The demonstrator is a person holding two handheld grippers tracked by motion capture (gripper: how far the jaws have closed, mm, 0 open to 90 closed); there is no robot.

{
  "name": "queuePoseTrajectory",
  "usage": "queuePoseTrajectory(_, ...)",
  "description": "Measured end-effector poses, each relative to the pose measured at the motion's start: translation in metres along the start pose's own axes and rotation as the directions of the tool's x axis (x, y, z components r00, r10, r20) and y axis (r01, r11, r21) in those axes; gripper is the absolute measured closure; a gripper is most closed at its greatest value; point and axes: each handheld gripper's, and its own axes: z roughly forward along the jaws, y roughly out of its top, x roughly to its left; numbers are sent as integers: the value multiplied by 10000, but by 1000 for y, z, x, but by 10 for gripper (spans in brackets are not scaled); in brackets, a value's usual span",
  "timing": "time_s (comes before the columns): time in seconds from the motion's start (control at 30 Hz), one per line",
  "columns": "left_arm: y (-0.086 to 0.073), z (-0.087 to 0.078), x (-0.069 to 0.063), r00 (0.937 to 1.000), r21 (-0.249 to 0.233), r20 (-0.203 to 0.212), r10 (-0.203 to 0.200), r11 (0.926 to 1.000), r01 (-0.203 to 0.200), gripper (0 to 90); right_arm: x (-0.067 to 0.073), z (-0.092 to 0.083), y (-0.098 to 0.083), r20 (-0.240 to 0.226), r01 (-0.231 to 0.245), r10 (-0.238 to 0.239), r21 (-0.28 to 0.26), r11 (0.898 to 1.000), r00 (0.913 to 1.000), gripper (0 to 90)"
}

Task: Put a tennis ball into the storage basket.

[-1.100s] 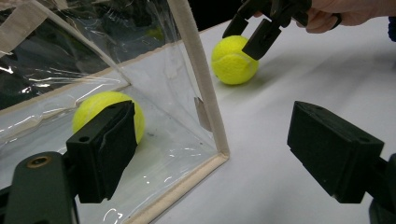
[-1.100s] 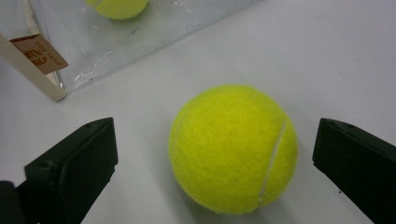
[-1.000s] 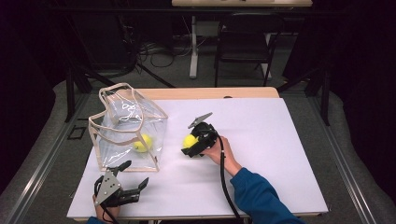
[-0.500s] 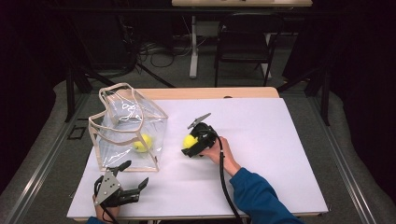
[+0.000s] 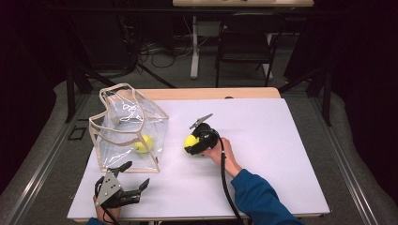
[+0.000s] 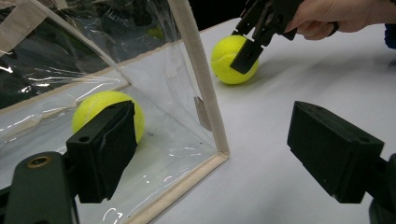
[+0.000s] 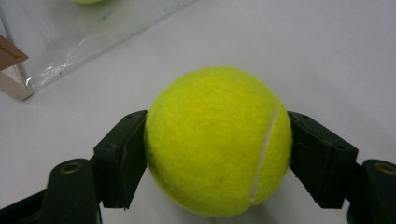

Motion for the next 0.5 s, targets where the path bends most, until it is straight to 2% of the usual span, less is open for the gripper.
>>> queuePoseTrajectory(0.17, 0, 0, 0, 10000, -35, 10, 2, 10000, -2, 158, 0, -1, 0, 22, 61, -61, -32, 10000, 10000, 257)
queuePoseTrajectory(0.5, 0, 0, 0, 10000, -38, -4, -4, 10000, 4, 158, 4, -12, 2, 171, 176, -168, -471, 9987, 9997, 258)
